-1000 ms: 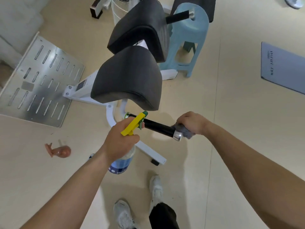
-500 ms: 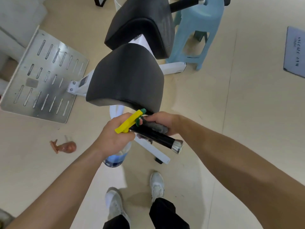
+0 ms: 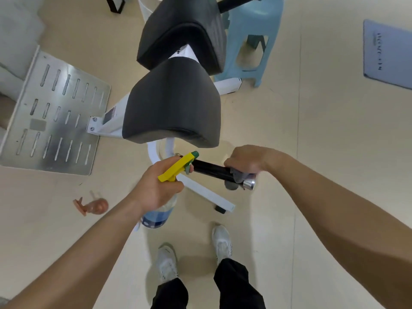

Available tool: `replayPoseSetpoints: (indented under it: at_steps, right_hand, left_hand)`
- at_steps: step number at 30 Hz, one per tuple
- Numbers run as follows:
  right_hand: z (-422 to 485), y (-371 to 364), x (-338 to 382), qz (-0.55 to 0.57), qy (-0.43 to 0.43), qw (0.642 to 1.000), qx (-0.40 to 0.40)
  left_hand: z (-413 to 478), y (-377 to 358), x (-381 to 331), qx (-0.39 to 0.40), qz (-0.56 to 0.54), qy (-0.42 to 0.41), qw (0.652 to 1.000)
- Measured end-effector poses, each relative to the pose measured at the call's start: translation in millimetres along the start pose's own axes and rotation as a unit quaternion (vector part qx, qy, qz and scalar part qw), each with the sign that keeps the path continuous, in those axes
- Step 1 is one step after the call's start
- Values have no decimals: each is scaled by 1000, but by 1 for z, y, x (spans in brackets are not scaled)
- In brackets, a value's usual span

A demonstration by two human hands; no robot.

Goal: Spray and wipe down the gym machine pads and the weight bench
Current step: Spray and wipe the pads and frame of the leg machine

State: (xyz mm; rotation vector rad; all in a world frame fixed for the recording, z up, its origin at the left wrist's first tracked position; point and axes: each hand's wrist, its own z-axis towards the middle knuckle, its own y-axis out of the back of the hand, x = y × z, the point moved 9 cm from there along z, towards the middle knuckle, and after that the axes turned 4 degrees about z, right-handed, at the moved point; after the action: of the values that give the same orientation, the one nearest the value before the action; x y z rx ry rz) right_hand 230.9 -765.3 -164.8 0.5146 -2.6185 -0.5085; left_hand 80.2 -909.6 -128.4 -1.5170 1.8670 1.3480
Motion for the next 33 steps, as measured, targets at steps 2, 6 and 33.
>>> replayPoseSetpoints:
  at_steps: [2,6,33]
  right_hand:
    - [-24,18,33,-81,62,977,-189]
    - [-60,-20,113,-221,298,799,-472]
    - [-219,98,-9,160,19,895,-416]
  left_hand:
    - [-5,9,1,0,15,-3,1000]
    - [-17,29,1,-29,16,-11,999]
    - [-58,37,-142,-33,-15,-14,999]
